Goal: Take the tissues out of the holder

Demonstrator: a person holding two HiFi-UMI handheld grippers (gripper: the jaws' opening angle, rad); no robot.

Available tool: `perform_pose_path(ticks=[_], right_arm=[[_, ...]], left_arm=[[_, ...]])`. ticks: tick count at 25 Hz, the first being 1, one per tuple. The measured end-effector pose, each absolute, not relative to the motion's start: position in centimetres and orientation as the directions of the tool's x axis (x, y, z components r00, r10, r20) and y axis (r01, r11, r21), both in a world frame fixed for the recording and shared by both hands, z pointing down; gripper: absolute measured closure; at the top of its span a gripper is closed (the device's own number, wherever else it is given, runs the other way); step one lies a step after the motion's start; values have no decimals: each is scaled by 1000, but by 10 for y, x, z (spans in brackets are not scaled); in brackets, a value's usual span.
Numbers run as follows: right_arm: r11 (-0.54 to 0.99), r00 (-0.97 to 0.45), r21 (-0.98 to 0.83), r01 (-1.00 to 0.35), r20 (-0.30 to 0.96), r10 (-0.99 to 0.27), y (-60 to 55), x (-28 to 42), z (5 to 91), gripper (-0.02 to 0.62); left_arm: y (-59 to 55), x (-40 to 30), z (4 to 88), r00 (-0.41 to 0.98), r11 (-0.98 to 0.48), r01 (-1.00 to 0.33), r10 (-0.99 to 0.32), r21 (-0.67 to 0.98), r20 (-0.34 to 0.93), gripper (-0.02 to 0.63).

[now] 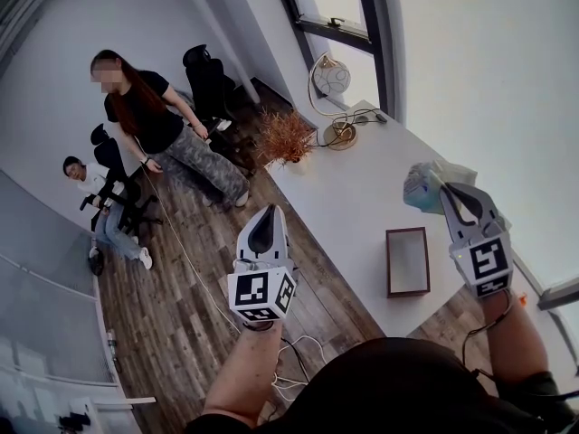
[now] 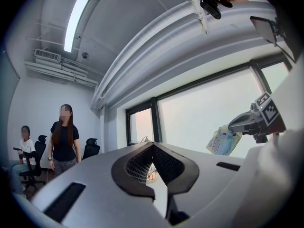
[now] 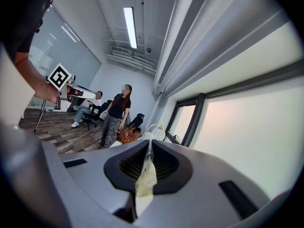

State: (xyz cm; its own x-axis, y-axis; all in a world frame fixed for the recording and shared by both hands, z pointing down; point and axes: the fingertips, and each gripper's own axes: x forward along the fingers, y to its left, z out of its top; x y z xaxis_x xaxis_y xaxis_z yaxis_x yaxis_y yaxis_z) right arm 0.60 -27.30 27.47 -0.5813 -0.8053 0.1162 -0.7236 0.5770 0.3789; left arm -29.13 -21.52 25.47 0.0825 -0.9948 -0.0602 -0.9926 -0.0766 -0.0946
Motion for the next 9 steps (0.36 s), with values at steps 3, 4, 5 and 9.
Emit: perform_pose_path(ticks=[3,4,5,9], right_arm=[[576,-581,376,-726,112,-806,-273,7,275,575],[575,-581,376,-726,111,-806,-273,7,274,575],[575,-581,376,-727,110,-806,-273,8,274,575],[574,-581,376,-728,108,-807,-274,8,275,575]], left_arm=[[-215,-292,255,81,-76,-993,-995,-94,-60,601],[-215,-291,255,82,-76,-993,-995,-94,-60,601],[-215,-291,255,82,-76,-993,-995,-94,-60,601],[-216,-290,254,82,-75,-993,-994,-95,-66,601]])
